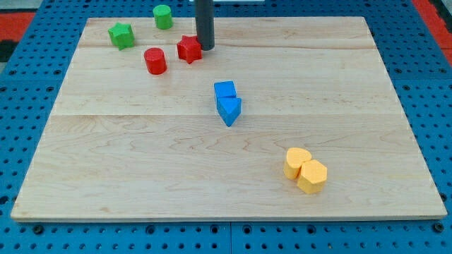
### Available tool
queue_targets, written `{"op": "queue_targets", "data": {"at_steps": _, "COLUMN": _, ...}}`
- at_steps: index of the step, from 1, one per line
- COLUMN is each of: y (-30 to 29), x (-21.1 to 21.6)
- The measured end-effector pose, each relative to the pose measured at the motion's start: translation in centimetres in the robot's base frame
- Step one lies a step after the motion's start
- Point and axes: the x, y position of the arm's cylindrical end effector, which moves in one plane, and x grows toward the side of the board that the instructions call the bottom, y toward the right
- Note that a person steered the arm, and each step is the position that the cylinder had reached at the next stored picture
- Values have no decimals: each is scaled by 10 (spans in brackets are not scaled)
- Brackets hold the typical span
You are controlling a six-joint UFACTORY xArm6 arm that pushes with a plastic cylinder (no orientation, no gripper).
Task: Move the red star along with the red circle slightly down
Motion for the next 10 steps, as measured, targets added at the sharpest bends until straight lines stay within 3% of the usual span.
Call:
{"op": "queue_targets", "data": {"at_steps": 2, "y": -80, "x": 0}}
{"op": "queue_targets", "data": {"at_steps": 5, "y": -74, "x": -1}}
{"op": "queue_targets", "data": {"at_steps": 6, "y": -74, "x": -32}}
{"op": "queue_targets", "data": {"at_steps": 10, "y": -96, "x": 26}}
